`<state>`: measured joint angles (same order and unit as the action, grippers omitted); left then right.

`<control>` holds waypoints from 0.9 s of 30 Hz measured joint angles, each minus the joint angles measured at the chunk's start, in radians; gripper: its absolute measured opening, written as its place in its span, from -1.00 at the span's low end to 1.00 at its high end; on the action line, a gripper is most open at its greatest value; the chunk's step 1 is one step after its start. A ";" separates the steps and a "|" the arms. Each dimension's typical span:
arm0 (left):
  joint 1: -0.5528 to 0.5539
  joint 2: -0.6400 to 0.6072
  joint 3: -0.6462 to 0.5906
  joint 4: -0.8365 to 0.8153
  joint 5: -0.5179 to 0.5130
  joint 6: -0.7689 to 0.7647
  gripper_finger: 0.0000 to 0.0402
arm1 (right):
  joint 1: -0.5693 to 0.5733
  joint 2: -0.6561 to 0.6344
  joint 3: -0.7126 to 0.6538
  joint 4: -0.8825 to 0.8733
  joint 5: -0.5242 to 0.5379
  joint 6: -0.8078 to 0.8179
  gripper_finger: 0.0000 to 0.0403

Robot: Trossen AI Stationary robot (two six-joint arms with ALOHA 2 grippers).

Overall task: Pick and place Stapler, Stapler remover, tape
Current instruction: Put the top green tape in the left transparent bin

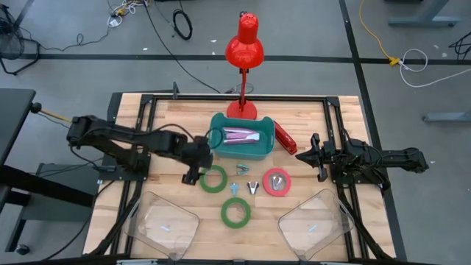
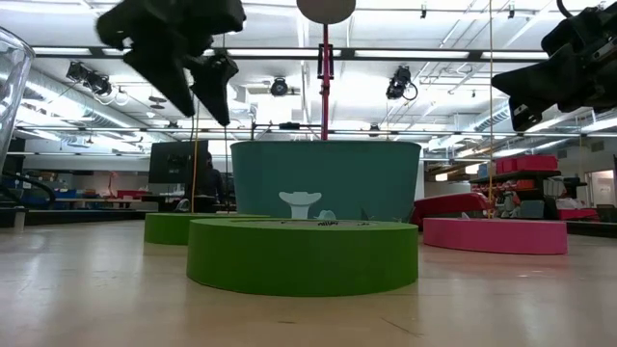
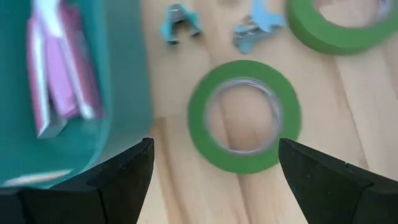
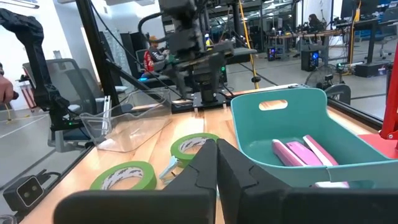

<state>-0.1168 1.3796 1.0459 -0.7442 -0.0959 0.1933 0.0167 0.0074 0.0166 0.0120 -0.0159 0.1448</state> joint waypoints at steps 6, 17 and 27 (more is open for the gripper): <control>-0.075 0.000 -0.015 0.015 0.020 0.110 0.72 | 0.000 0.000 0.000 0.000 0.000 0.000 -0.97; -0.102 0.008 -0.015 0.018 0.062 0.106 0.72 | 0.000 0.000 0.000 0.000 0.000 0.000 -0.97; -0.112 0.102 -0.019 0.053 0.094 0.083 0.72 | 0.000 0.001 0.000 0.003 0.000 0.000 -0.97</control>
<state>-0.2287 1.4813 1.0267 -0.6910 -0.0022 0.2759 0.0170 0.0083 0.0162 0.0153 -0.0159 0.1448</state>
